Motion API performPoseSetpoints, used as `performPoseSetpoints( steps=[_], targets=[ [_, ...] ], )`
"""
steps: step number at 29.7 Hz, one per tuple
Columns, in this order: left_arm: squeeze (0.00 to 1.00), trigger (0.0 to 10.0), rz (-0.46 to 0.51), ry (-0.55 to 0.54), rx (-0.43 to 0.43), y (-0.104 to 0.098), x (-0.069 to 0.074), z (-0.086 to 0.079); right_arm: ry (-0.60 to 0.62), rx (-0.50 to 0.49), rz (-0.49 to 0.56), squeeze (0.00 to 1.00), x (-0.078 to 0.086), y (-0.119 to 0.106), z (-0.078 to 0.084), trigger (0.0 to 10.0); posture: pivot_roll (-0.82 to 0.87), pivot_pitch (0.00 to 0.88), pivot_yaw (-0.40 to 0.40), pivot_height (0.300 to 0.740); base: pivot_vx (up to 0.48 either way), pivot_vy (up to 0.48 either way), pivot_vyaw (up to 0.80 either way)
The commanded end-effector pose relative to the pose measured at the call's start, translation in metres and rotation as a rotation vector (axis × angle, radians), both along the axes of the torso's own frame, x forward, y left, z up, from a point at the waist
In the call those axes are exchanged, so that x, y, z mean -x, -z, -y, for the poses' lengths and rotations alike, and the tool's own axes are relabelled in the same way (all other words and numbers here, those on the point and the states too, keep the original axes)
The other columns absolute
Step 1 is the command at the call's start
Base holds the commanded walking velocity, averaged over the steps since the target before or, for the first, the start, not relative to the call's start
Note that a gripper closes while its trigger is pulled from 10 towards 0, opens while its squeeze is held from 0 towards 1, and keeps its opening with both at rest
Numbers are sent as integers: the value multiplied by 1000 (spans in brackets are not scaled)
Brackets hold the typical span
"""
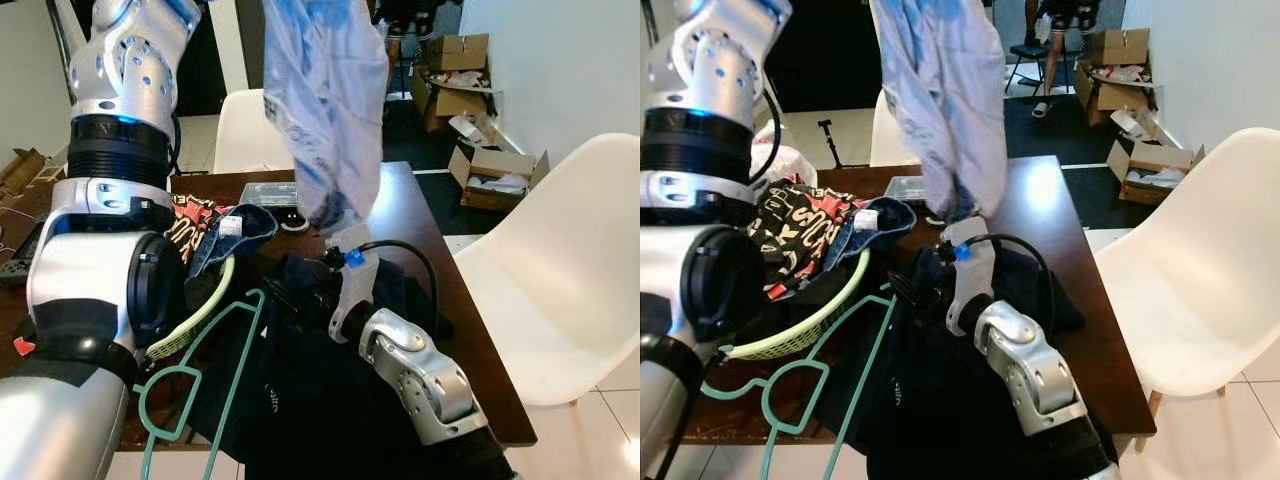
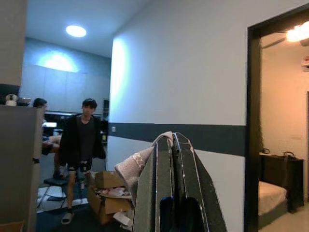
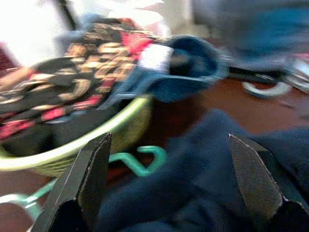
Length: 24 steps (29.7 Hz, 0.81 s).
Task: Hang hanger
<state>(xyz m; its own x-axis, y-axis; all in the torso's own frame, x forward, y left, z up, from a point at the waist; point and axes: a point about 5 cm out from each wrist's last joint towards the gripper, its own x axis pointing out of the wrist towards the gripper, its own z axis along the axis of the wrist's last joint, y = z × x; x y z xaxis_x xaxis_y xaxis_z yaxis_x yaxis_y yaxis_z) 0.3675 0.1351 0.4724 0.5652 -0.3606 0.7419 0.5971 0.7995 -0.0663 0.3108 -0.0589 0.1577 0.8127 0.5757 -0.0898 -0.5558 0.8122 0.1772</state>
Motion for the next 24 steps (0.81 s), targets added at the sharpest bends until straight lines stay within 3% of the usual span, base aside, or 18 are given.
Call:
performPoseSetpoints(
  steps=[1,6,9,11,12,14,19,24],
  targets=[
    [0,0,37,-33,9,-10,4,-7,61,31,-55,0,-4,8,6,10000,-27,0,101,740,0,0,0],
    [0,0,42,-32,9,-11,3,-4,109,-11,-63,0,-6,4,13,10000,-37,0,107,740,0,0,0],
    [0,0,43,-33,9,-10,1,-2,31,-175,-24,0,1,-16,2,10000,-38,0,107,740,0,0,0],
    [0,0,43,-33,9,-10,1,-2,31,-175,-24,0,1,-16,2,10000,-38,0,107,740,0,0,0],
    [0,0,42,-36,10,-9,0,-2,-15,-233,-6,0,5,-23,-3,10000,-39,0,106,740,0,0,0],
    [0,0,41,-43,10,-9,0,-2,-59,-254,6,0,9,-26,-6,10000,-39,0,106,740,0,0,0],
    [0,0,35,-64,21,-7,-3,-2,-135,-215,10,0,16,-24,-16,10000,-39,0,103,740,0,0,0],
    [0,0,32,-70,33,-7,-4,-1,-124,-172,7,0,15,-22,-19,10000,-38,0,104,740,0,0,0]
  ],
)
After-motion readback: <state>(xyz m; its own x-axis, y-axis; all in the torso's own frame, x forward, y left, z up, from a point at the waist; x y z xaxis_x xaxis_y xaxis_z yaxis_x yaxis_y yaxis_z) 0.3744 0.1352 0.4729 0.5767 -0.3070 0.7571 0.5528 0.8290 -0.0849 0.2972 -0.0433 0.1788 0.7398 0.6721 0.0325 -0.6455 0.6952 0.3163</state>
